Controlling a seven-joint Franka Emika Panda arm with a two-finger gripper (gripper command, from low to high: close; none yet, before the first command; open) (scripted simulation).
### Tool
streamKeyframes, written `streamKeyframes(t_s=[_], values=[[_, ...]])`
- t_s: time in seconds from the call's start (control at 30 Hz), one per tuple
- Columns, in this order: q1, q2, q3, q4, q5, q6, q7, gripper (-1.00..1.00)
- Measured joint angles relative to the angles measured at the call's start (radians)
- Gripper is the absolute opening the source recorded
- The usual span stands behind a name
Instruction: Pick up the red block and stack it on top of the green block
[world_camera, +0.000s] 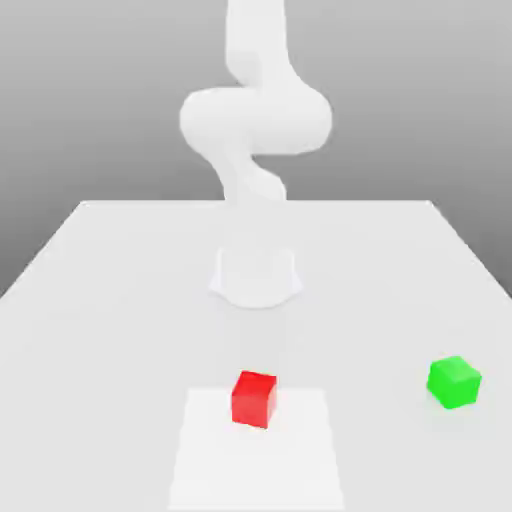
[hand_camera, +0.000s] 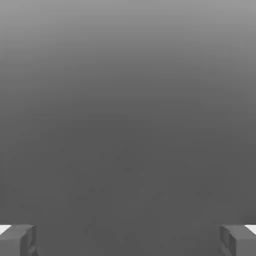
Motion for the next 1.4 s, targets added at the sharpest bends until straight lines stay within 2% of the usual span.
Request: streamKeyframes(t_s=[0.57,0.8,0.83,1.07,1.3,1.4], values=[[-0.063,0.617,0.061,-0.489,0.011,0.436,0.227,0.00],[-0.042,0.899,0.025,-0.490,-0.046,0.668,0.285,0.00],[-0.035,0.925,0.016,-0.486,-0.050,0.690,0.288,-1.00],[-0.036,0.927,0.017,-0.486,-0.054,0.692,0.291,-1.00],[-0.043,0.698,0.039,-0.519,0.002,0.496,0.251,-1.00],[0.013,0.670,0.075,-0.503,0.013,0.452,0.334,-1.00]])
